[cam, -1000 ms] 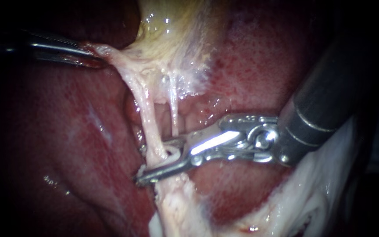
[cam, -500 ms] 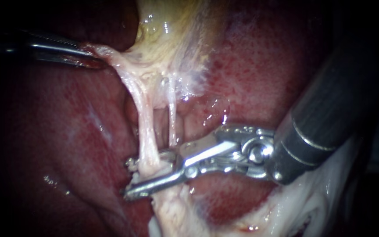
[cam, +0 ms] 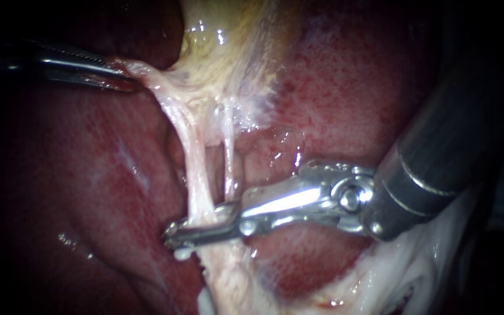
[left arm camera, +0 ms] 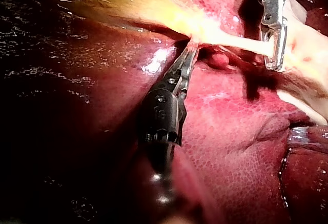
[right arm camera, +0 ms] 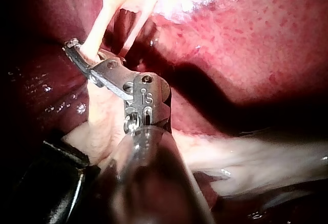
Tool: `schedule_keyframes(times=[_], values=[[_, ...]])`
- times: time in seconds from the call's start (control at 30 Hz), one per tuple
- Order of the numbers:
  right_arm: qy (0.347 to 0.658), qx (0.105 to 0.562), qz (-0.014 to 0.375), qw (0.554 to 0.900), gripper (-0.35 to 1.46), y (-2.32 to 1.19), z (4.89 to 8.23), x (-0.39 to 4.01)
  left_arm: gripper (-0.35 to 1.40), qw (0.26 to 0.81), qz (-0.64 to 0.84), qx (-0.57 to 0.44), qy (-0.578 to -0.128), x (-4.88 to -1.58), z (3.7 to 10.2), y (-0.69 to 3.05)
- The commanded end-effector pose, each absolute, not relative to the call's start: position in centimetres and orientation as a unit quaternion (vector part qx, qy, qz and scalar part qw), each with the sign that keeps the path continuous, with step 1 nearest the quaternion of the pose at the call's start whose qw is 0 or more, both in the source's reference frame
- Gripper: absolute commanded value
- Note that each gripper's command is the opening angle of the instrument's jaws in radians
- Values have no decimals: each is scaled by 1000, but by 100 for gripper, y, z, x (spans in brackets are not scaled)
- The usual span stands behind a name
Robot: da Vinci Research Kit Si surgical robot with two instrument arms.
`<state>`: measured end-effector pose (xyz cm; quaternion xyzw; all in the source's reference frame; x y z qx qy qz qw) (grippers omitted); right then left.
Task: Clipping second clip left tube
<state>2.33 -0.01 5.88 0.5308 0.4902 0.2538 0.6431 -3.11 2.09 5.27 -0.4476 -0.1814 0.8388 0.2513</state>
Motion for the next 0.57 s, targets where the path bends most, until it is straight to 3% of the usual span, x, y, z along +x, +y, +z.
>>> schedule_keyframes(times=[0.03,0.57], values=[[489,536,247,643,-35,-2,587,234,-35,252,839,-447,-181,-311,527,209],[491,537,239,643,-35,-4,585,237,-35,252,839,-447,-182,-311,527,210]])
